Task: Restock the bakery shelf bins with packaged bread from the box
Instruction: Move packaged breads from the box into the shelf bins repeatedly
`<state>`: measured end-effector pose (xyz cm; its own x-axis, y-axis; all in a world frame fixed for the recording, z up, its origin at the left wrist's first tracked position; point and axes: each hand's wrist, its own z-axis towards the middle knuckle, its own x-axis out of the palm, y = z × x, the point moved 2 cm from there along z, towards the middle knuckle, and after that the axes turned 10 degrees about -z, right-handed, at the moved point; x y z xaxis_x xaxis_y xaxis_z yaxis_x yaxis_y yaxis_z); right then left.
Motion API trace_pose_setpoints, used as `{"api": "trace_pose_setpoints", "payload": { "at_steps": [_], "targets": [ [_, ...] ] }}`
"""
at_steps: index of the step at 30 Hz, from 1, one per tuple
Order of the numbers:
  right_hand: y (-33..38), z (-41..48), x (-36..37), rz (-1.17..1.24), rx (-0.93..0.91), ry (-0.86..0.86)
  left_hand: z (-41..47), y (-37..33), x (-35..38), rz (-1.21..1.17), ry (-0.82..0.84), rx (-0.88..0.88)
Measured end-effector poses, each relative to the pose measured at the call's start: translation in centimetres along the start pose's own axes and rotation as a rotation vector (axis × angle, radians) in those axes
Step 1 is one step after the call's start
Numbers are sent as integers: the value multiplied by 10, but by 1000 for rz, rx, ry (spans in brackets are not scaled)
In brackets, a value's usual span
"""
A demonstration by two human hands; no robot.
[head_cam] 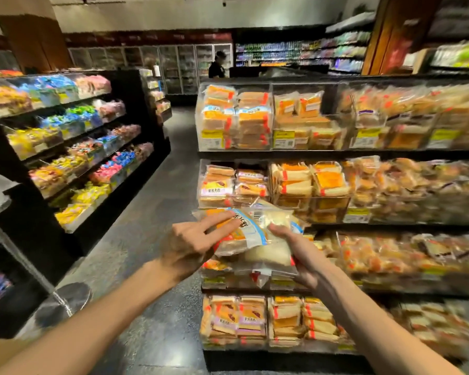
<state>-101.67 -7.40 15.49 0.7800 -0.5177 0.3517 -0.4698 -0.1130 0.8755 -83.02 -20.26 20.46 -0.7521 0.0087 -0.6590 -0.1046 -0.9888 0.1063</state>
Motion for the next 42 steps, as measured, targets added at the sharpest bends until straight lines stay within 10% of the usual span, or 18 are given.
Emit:
{"api": "trace_pose_setpoints", "payload": {
  "at_steps": [15,30,42],
  "targets": [
    [113,153,5,-49,-123,-154,89,184,78,-584,-26,-200],
    [262,228,-16,-52,-314,-178,235,319,131,202,-312,146],
    [329,262,-93,-88,-264,-179,347,412,227,712,13,76]
  ]
}}
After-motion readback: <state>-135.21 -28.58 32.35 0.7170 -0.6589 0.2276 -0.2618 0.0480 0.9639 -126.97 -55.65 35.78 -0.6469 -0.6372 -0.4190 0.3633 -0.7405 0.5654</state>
